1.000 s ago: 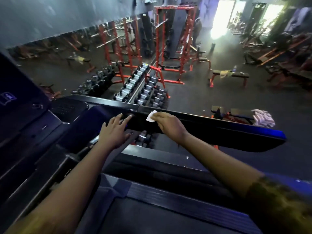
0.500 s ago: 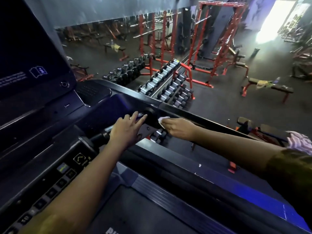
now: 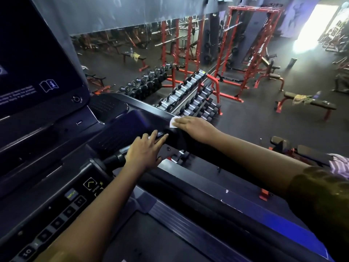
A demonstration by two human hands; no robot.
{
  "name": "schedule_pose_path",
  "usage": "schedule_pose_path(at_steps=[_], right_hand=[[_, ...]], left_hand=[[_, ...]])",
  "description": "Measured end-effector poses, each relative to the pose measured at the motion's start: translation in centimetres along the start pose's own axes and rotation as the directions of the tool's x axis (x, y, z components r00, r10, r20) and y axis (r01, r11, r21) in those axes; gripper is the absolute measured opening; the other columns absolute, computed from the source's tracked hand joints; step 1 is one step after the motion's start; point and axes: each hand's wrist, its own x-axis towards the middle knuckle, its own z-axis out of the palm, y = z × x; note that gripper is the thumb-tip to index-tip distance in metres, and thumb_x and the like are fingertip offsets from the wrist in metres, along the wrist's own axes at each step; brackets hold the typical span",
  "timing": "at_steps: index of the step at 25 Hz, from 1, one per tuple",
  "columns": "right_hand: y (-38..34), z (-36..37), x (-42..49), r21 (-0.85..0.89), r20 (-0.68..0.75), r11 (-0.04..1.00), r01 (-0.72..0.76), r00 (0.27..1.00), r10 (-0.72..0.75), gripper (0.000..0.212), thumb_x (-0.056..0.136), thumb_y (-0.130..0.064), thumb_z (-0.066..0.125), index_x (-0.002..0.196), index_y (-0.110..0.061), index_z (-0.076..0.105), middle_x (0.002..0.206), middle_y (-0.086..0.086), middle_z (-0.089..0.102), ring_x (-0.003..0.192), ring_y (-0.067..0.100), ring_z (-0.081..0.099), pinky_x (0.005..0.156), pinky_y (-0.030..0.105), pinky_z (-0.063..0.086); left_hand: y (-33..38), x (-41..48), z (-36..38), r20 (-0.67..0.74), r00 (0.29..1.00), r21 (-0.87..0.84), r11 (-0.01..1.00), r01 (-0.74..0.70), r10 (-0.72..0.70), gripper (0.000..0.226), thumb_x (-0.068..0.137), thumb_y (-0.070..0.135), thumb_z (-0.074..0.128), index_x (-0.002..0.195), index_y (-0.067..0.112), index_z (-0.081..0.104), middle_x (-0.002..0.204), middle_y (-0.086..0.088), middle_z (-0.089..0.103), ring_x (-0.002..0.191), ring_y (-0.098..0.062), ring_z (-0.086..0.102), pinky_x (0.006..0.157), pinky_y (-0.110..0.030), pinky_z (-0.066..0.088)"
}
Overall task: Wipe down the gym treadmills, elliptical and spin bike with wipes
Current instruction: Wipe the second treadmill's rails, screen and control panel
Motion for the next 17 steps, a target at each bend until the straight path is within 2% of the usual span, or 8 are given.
schedule_pose_path(at_steps=[2, 4, 8, 10, 11, 13, 16, 17], right_hand=[[-0.4, 1.1, -2.6, 0.006, -0.076, 0.999, -0.036, 0.996, 0.036, 0.042, 0.093, -0.001, 0.035, 0.134, -0.001, 0.047, 0.138, 0.015, 0.048, 0.124, 0.027, 0.048, 0.088, 0.036, 0.05], [-0.7, 2.6, -4.7, -0.213, -0.183, 0.977, 0.0, 0.982, -0.04, 0.039, 0.085, 0.0, 0.037, 0.112, 0.002, 0.065, 0.116, 0.018, 0.064, 0.105, 0.027, 0.062, 0.076, 0.032, 0.056], [-0.9, 4.5, -7.1, -0.539, 0.061, 0.804, 0.25, 0.964, -0.259, 0.034, 0.082, 0.001, 0.043, 0.102, 0.0, 0.07, 0.107, 0.015, 0.067, 0.103, 0.025, 0.06, 0.085, 0.027, 0.05], [-1.2, 4.8, -6.2, -0.594, 0.15, 0.746, 0.302, 0.952, -0.266, 0.039, 0.083, 0.001, 0.037, 0.089, -0.009, 0.074, 0.096, 0.008, 0.068, 0.096, 0.019, 0.058, 0.081, 0.023, 0.048], [-1.4, 4.7, -5.3, -0.586, 0.148, 0.764, 0.269, 0.963, -0.226, 0.045, 0.083, 0.001, 0.031, 0.087, -0.012, 0.075, 0.094, 0.005, 0.069, 0.097, 0.018, 0.058, 0.081, 0.022, 0.048], [-1.6, 4.3, -3.6, -0.527, 0.114, 0.823, 0.211, 0.978, -0.177, 0.047, 0.084, -0.002, 0.03, 0.099, -0.008, 0.073, 0.108, 0.006, 0.069, 0.109, 0.018, 0.058, 0.088, 0.023, 0.048], [-1.3, 5.6, -3.4, -0.509, 0.016, 0.832, 0.223, 0.968, -0.25, 0.032, 0.084, -0.013, 0.056, 0.112, -0.002, 0.067, 0.121, 0.011, 0.063, 0.12, 0.023, 0.054, 0.097, 0.03, 0.046], [-1.7, 6.7, -4.4, -0.511, 0.074, 0.823, 0.249, 0.966, -0.247, 0.032, 0.083, -0.015, 0.057, 0.11, -0.003, 0.068, 0.12, 0.011, 0.063, 0.12, 0.024, 0.054, 0.098, 0.031, 0.045]], left_hand=[[0.0, 0.0, 0.0, -0.005, 1.0, 0.002, 1.0, 0.001, -0.001, 0.076, 0.092, 0.057, 0.038, 0.152, 0.031, 0.0, 0.15, -0.008, 0.023, 0.111, -0.026, 0.046, 0.081, -0.034, 0.04], [0.0, 0.0, -0.1, -0.007, 1.0, 0.013, 1.0, 0.004, -0.004, 0.076, 0.092, 0.056, 0.039, 0.152, 0.031, 0.0, 0.15, -0.009, 0.023, 0.111, -0.026, 0.047, 0.081, -0.034, 0.04], [0.1, 0.0, 0.1, -0.005, 1.0, 0.024, 1.0, 0.003, -0.003, 0.075, 0.092, 0.057, 0.039, 0.152, 0.031, 0.001, 0.15, -0.009, 0.023, 0.112, -0.027, 0.047, 0.083, -0.034, 0.041], [0.0, 0.1, 0.1, -0.005, 1.0, 0.025, 1.0, 0.008, -0.008, 0.075, 0.092, 0.057, 0.039, 0.152, 0.031, 0.002, 0.15, -0.009, 0.023, 0.112, -0.027, 0.047, 0.083, -0.034, 0.041], [0.0, 0.0, 0.1, -0.004, 1.0, 0.022, 1.0, 0.007, -0.007, 0.075, 0.092, 0.057, 0.039, 0.152, 0.031, 0.003, 0.15, -0.009, 0.024, 0.112, -0.027, 0.047, 0.083, -0.035, 0.041], [0.0, 0.0, 0.1, -0.009, 1.0, 0.018, 1.0, 0.007, -0.007, 0.075, 0.092, 0.057, 0.039, 0.152, 0.031, 0.004, 0.15, -0.009, 0.024, 0.112, -0.027, 0.047, 0.083, -0.035, 0.041], [0.1, 0.0, 0.2, -0.012, 1.0, 0.021, 1.0, 0.012, -0.011, 0.074, 0.092, 0.057, 0.04, 0.152, 0.031, 0.004, 0.149, -0.009, 0.026, 0.112, -0.027, 0.048, 0.082, -0.034, 0.041], [0.0, 0.0, 0.2, -0.012, 1.0, 0.024, 1.0, 0.014, -0.014, 0.074, 0.092, 0.057, 0.04, 0.152, 0.032, 0.004, 0.149, -0.009, 0.026, 0.111, -0.027, 0.048, 0.081, -0.034, 0.041]])
